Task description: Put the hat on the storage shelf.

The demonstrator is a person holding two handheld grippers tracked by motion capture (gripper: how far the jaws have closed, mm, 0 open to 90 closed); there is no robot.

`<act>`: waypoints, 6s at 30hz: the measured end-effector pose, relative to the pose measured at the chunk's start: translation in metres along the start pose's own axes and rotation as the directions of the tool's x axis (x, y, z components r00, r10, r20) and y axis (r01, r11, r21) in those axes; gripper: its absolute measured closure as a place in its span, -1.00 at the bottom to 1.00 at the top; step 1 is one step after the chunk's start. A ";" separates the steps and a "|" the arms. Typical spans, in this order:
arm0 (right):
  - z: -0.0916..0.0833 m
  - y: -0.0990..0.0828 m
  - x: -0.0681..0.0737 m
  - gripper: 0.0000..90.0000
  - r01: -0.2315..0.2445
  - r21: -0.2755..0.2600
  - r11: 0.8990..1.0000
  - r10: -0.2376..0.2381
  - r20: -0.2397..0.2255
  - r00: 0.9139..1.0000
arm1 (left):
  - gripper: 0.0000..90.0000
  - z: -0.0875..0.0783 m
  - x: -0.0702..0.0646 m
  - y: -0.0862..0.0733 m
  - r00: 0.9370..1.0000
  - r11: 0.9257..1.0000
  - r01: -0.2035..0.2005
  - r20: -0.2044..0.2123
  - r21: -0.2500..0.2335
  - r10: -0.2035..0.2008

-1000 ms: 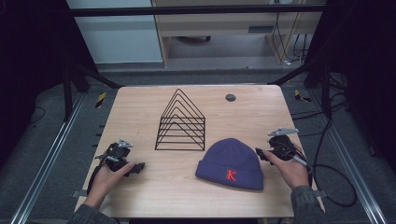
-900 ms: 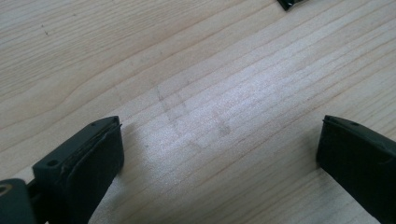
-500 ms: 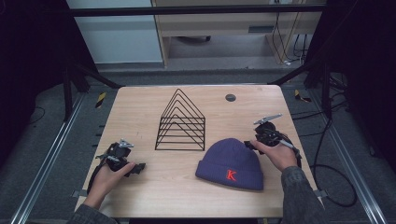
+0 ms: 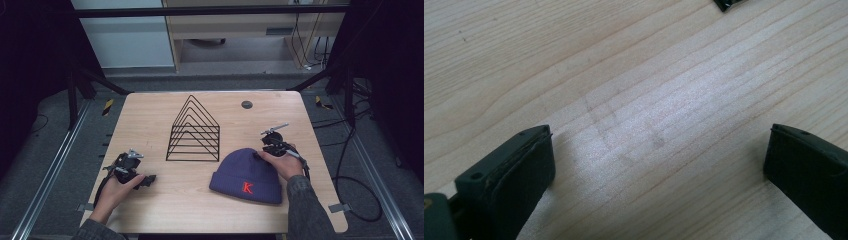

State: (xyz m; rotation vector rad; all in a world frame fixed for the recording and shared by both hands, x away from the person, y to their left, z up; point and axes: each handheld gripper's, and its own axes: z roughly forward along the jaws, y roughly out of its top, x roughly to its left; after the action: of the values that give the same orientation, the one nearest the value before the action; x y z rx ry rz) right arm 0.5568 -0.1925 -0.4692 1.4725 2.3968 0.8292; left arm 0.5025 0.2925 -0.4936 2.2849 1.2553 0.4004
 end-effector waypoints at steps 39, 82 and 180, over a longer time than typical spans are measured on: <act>-0.078 -0.011 0.041 0.72 0.117 -0.249 0.961 -0.144 -0.092 0.985 | -0.93 -0.002 0.001 0.002 1.000 0.999 -0.022 0.013 -0.029 0.023; -0.148 0.030 0.085 0.73 0.281 -0.399 0.873 -0.338 -0.079 0.938 | -0.88 -0.021 0.004 0.006 0.999 0.980 -0.023 0.018 -0.196 0.028; -0.203 0.194 0.153 0.73 0.296 -0.585 0.755 -0.378 -0.020 0.926 | -0.75 -0.147 -0.031 0.141 0.979 0.857 -0.089 0.112 -0.508 0.168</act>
State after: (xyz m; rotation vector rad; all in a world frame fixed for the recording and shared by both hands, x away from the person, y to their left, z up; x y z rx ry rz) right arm 0.5375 -0.0646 -0.1767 0.7364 2.1107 1.4270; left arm 0.5147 0.2441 -0.2936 1.9086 0.8029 0.5200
